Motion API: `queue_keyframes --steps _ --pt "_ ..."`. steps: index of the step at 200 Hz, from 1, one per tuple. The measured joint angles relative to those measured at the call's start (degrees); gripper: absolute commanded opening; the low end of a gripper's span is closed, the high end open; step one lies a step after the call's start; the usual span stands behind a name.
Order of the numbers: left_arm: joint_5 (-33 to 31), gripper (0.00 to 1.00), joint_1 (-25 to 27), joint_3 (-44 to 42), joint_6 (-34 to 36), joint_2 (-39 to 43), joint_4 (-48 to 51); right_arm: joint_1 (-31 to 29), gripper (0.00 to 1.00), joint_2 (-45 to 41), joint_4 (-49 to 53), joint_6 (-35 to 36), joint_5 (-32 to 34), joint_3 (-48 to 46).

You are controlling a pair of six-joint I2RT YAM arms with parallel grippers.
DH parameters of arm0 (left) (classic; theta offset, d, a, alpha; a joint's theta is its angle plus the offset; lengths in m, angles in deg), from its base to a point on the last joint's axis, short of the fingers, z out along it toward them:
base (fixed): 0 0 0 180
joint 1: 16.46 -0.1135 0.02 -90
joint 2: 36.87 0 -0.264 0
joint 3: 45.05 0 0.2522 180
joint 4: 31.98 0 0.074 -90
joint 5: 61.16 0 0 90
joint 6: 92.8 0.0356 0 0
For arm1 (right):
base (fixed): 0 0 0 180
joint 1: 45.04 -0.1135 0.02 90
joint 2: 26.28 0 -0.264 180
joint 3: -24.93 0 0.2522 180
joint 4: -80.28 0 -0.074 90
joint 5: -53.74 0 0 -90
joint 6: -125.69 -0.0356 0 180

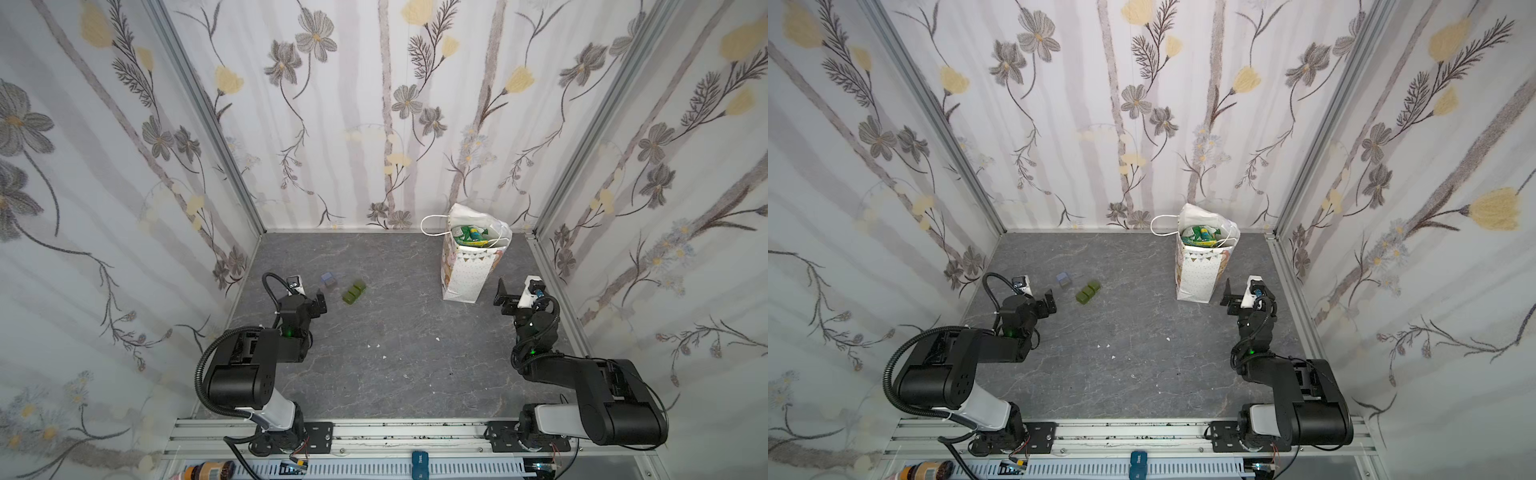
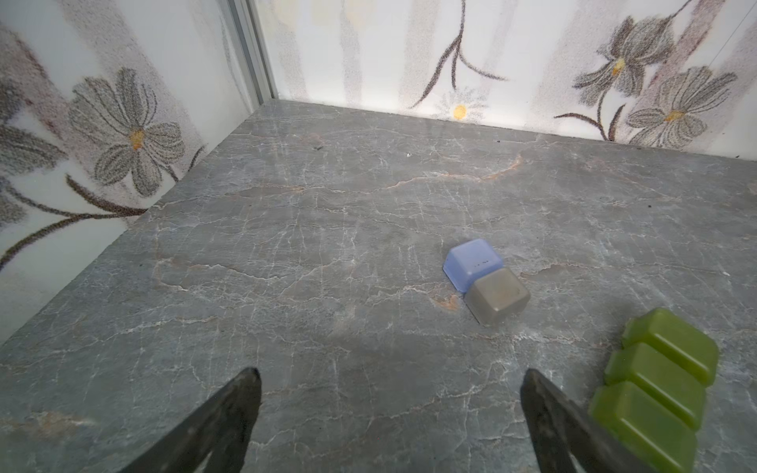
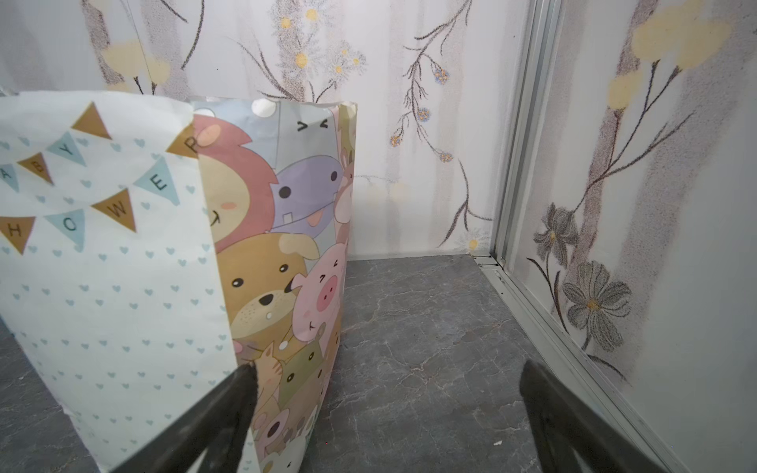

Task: Take the snacks out of the paper bag
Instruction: 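Raise both arms from rest and move both grippers toward the paper bag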

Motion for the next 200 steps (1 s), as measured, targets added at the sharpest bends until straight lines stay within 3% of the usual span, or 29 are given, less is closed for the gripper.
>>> queue_keyframes --steps 145,176,200 --pt "0.0 1.0 0.0 0.0 0.0 0.0 0.0 0.2 1.0 -0.9 0.3 0.2 -1.8 -0.4" --pt "-0.7 1.0 0.4 -0.8 0.0 1.2 0.0 -0.5 1.0 -12.6 11.3 -0.2 -1.4 2.9" --pt "-3.6 1.0 2.1 -2.0 0.3 9.5 2.9 -0.6 1.0 -23.1 26.6 -5.2 1.3 11.7"
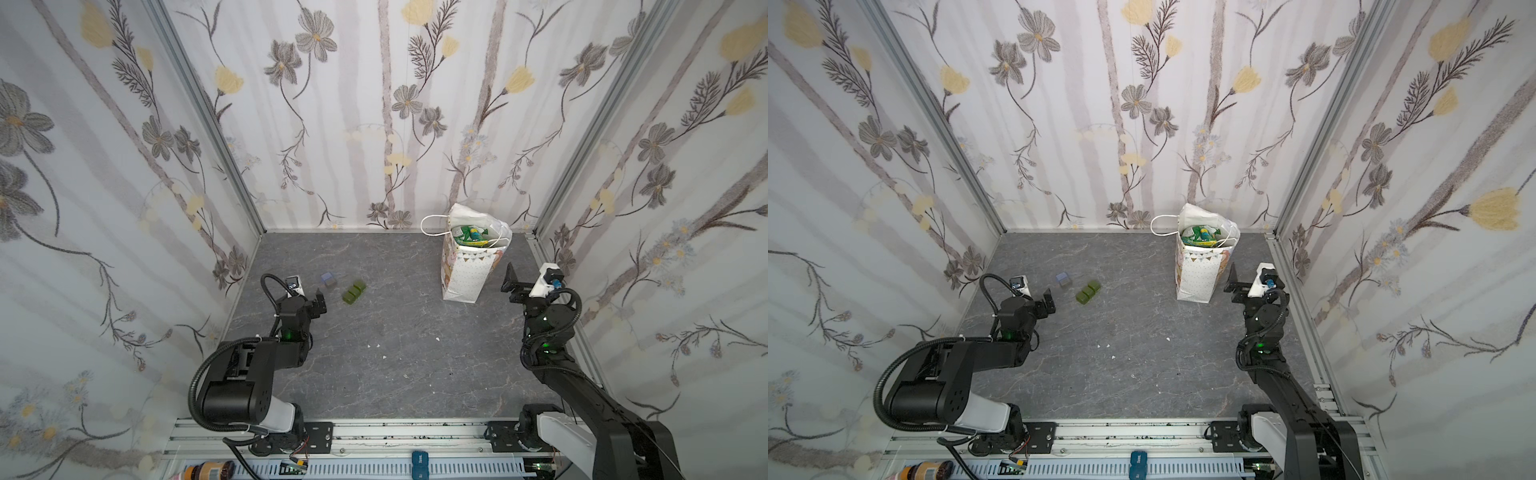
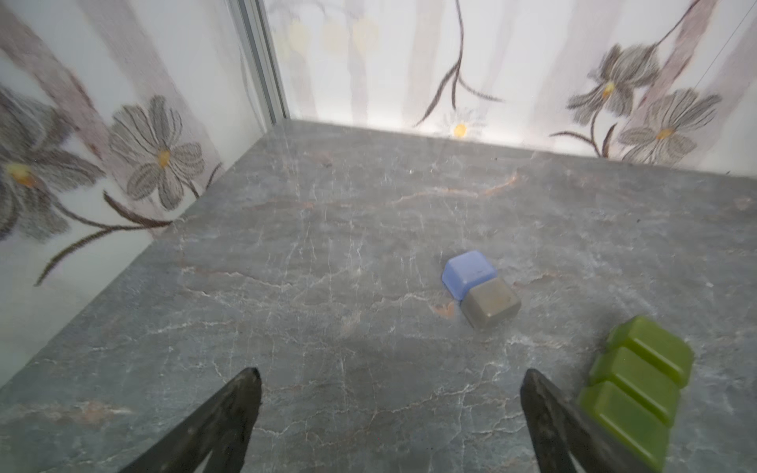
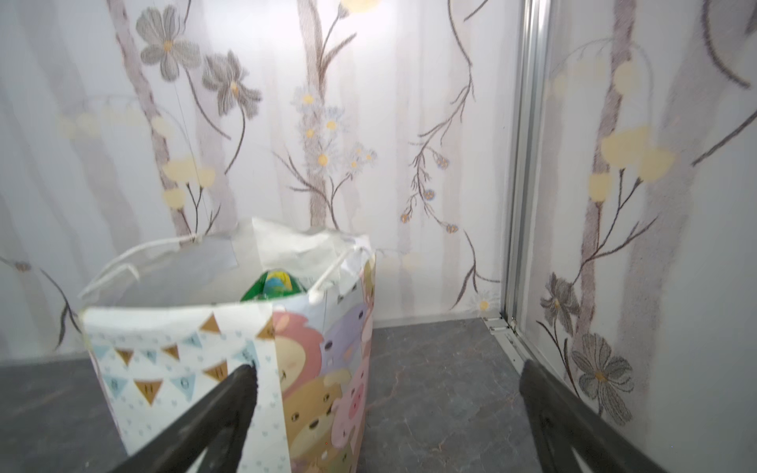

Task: Take the snacks out of the paper bag
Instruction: 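Raise both arms from rest and move both grippers toward the paper bag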

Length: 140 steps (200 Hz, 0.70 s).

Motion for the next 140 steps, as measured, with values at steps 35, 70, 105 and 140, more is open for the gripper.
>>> queue_keyframes --steps 35,70,105,140 --pt "-3.6 1.0 0.9 4.3 -3.0 22.1 14.7 0.3 1.0 -3.7 25.1 -8.1 -0.6 18.4" --pt "1.4 1.0 1.5 15.0 -12.7 34.4 31.1 0.5 1.0 7.8 46.9 -10.7 -5.1 41.6" --pt "14.0 1.0 7.5 28.0 -21.9 33.0 46.2 0.9 1.0 26.5 65.3 -9.7 -6.3 64.4" --pt "17.7 1.0 22.6 37.3 -26.4 27.5 56.8 2.2 0.98 42.9 77.7 -8.0 -6.5 82.2"
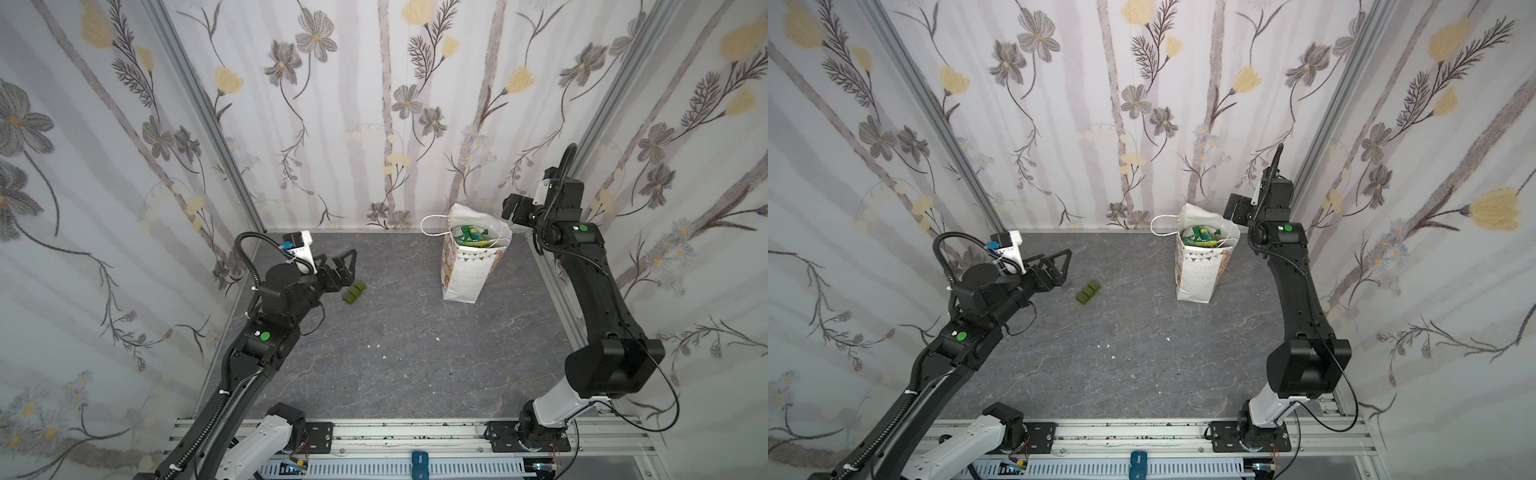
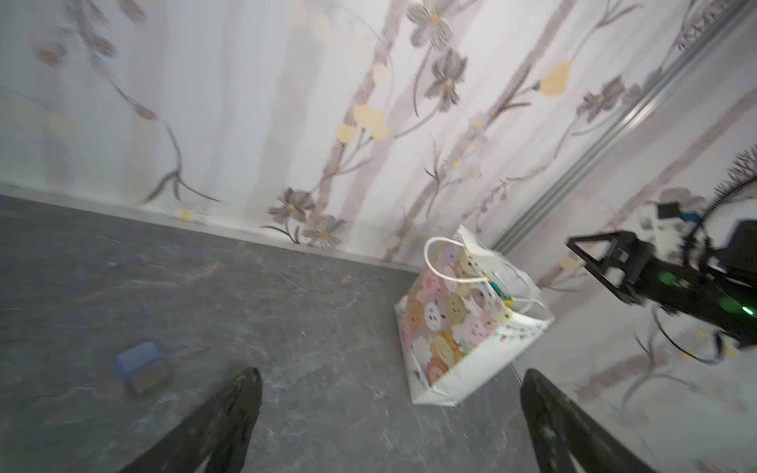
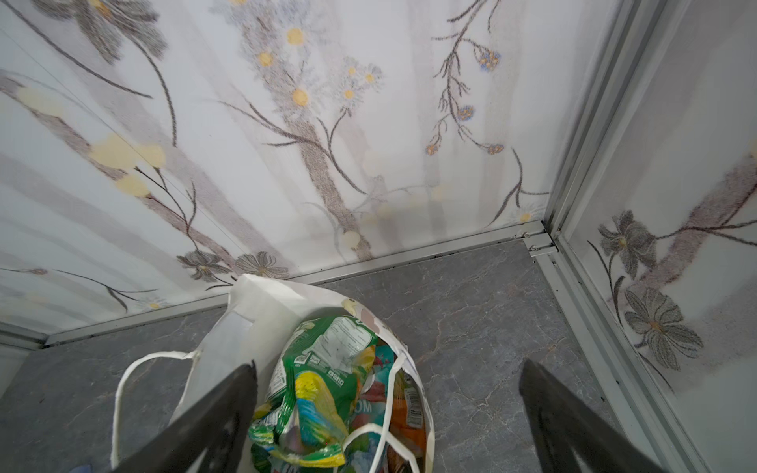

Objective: Take the snacks out of the paper bag

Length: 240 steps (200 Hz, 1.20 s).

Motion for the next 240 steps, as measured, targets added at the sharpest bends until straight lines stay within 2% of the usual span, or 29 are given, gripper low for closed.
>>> queue_keyframes --steps 20,44,65,94,118,177,217,240 --pt "-0.6 1.0 8.3 4.3 -1.0 -4.5 4.7 0.9 0.91 7.8 5.7 0.8 -1.3 7.2" --pt "-1.9 1.0 15.2 9.8 -1.9 -10.2 8.5 1.1 0.72 13.6 10.8 1.2 -3.9 10.4" --pt "-1.9 1.0 17.5 14.6 -3.1 -15.8 11.3 1.0 0.45 16.0 13.9 1.4 -6.4 10.8" --pt "-2.4 0.99 20.4 18.4 -3.5 -20.5 14.1 0.9 0.16 15.8 16.1 1.5 -9.0 10.3" --pt "-4.2 0.98 21.1 19.2 -3.9 -22.0 15.2 0.3 0.0 13.7 16.4 1.9 -9.9 9.0" --pt "-9.1 0.99 20.7 28.4 -5.2 -28.4 21.0 -2.6 0.0 5.7 18.0 2.3 -12.0 1.8" --pt "-9.5 0.89 17.4 36.7 -6.1 -35.8 24.5 -4.9 0.0 0.9 16.6 2.3 -14.4 -4.7" --pt "-8.4 0.88 15.7 44.5 -5.9 -42.9 26.2 -6.1 0.0 -1.6 15.2 2.3 -15.4 -8.2"
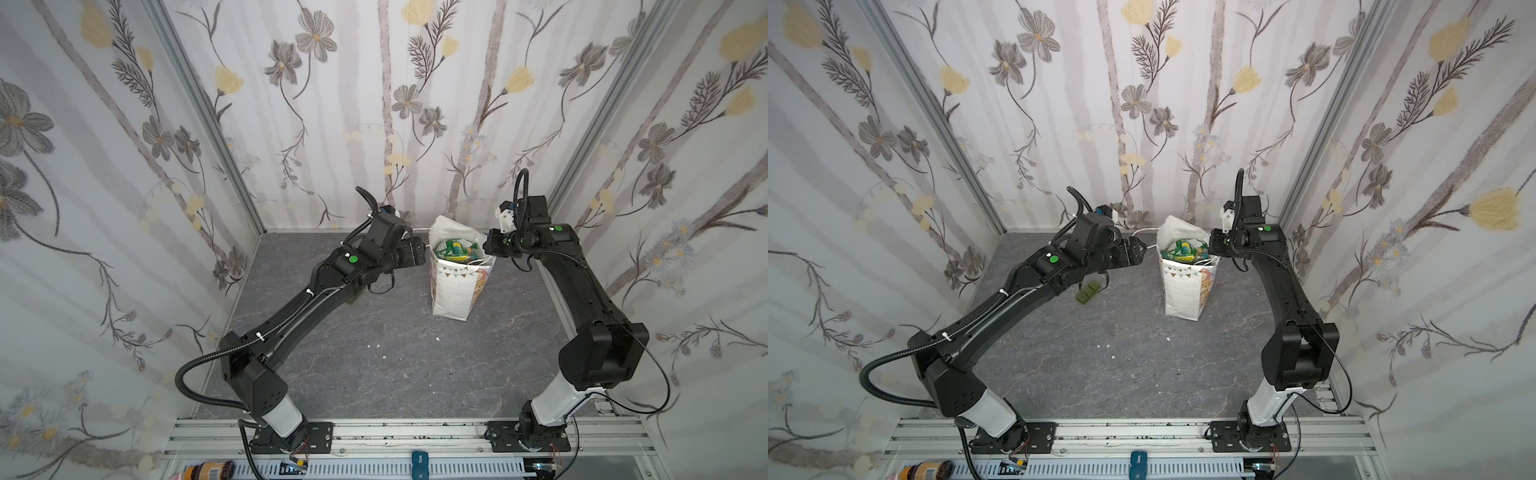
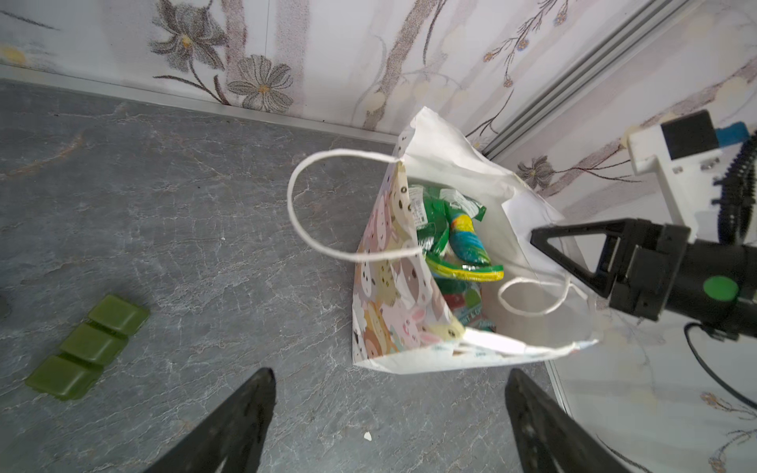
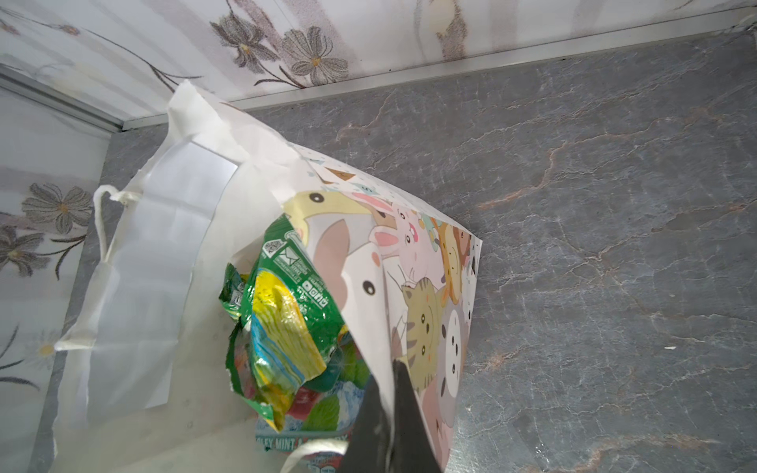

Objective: Take the snacks out of the paper bag

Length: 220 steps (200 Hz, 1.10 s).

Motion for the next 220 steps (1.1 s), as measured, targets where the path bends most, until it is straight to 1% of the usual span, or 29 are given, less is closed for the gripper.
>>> queue_keyframes --steps 20,31,53,63,73,88,124,145,161,173,187,220 --pt "1.8 0.88 -0.3 9.0 1.0 -7.4 2.6 -1.1 0.0 -2.2 -0.3 -0.3 -0.5 -2.3" --pt "2.8 0.86 -0.5 14.0 1.9 -11.4 4.7 -1.7 0.0 -3.1 -0.3 -0.4 -0.7 -3.3" --pt "4.2 0.76 -1.0 22.8 2.3 -19.1 8.9 -2.5 0.0 -5.0 -0.4 -0.5 -0.9 -5.1" --pt "4.9 0.7 -1.2 24.8 2.9 -21.1 10.4 -2.9 0.0 -5.7 -0.4 -0.5 -1.1 -5.7" --pt "5.2 0.66 -1.2 25.7 3.1 -22.4 11.6 -3.1 0.0 -6.3 -0.4 -0.5 -1.3 -6.4" --pt "5.7 0.59 -1.2 25.6 3.5 -23.2 12.5 -3.5 0.0 -7.1 -0.4 -0.5 -1.6 -7.3" --pt "6.7 0.39 -1.1 22.1 3.5 -23.0 12.7 -4.2 0.0 -8.1 -1.1 -0.5 -1.6 -8.6" --pt "6.9 0.24 -1.2 20.4 3.5 -22.7 12.9 -5.1 0.0 -8.5 -1.8 -0.7 -1.4 -9.2" --pt "7.0 0.1 -1.2 19.0 3.5 -21.7 13.0 -5.8 0.0 -8.8 -2.0 -1.1 -1.2 -9.4" --pt "7.0 0.03 -1.2 17.9 3.5 -20.4 13.3 -6.7 0.0 -9.2 -2.1 -1.2 -0.8 -9.8" --pt "7.3 0.0 -1.1 16.2 3.6 -18.6 13.7 -7.9 0.0 -9.9 -2.4 -1.6 -0.7 -10.5" --pt "7.5 0.0 -1.1 9.1 3.6 -11.8 14.6 -11.1 0.0 -12.8 -4.7 -4.2 -0.9 -14.6"
